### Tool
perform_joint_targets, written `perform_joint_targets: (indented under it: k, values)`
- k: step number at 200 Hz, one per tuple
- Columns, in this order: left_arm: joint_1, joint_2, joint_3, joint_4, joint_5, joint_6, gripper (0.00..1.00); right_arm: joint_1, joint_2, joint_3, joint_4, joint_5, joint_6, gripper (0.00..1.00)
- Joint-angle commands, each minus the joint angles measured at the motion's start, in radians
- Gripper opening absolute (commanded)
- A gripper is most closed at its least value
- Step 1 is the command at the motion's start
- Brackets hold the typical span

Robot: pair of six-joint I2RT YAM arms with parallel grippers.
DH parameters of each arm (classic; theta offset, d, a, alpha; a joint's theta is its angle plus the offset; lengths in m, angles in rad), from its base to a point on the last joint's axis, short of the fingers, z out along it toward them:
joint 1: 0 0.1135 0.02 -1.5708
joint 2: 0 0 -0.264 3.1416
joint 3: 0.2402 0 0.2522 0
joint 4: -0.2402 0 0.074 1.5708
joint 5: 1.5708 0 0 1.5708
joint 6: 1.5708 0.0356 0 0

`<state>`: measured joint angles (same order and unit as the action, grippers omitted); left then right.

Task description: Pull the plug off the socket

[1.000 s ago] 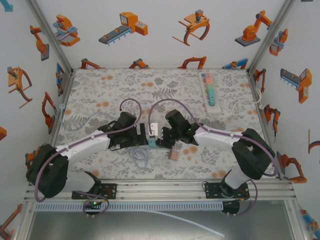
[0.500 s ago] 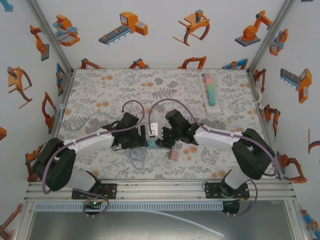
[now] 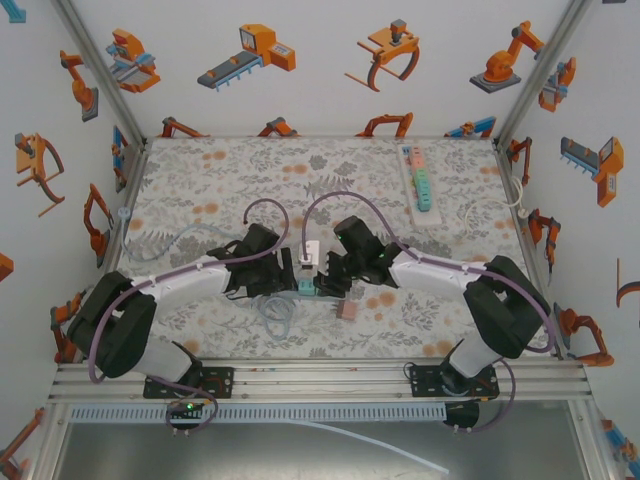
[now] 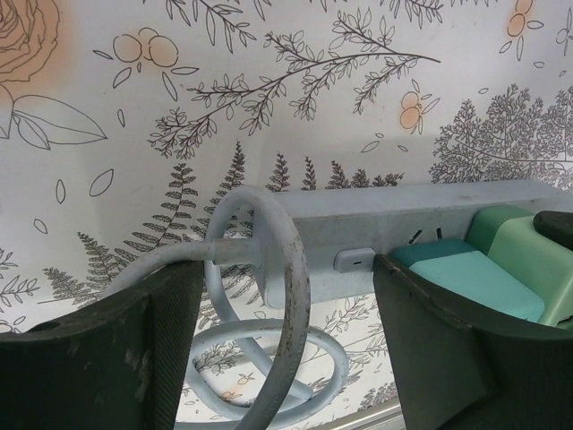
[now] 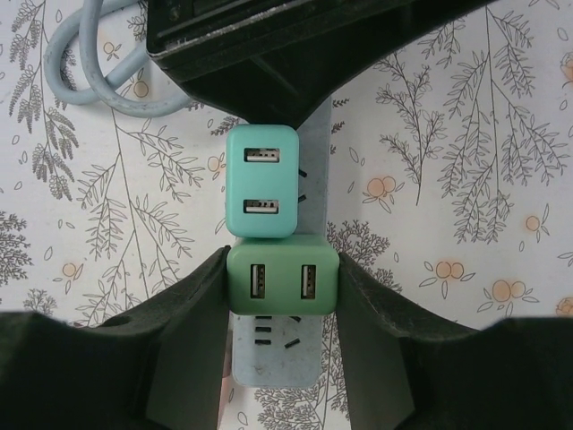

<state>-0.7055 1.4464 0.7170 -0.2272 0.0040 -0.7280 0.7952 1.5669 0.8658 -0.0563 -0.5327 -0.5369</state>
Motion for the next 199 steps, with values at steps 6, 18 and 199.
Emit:
perform_joint_targets:
  k: [6, 18, 199]
  values:
    - [0.007, 0.079, -0.054, -0.037, -0.097, 0.001, 0.7, -0.013, -0.024, 0.074, -0.031, -0.04, 0.029, 0.18]
    - [0.006, 0.083, -0.055, -0.039, -0.099, -0.001, 0.7, -0.013, -0.022, 0.08, -0.035, -0.054, 0.037, 0.18]
    - [0.006, 0.144, -0.04, -0.026, -0.102, -0.001, 0.7, 0.045, -0.016, 0.106, -0.125, 0.158, -0.061, 0.09]
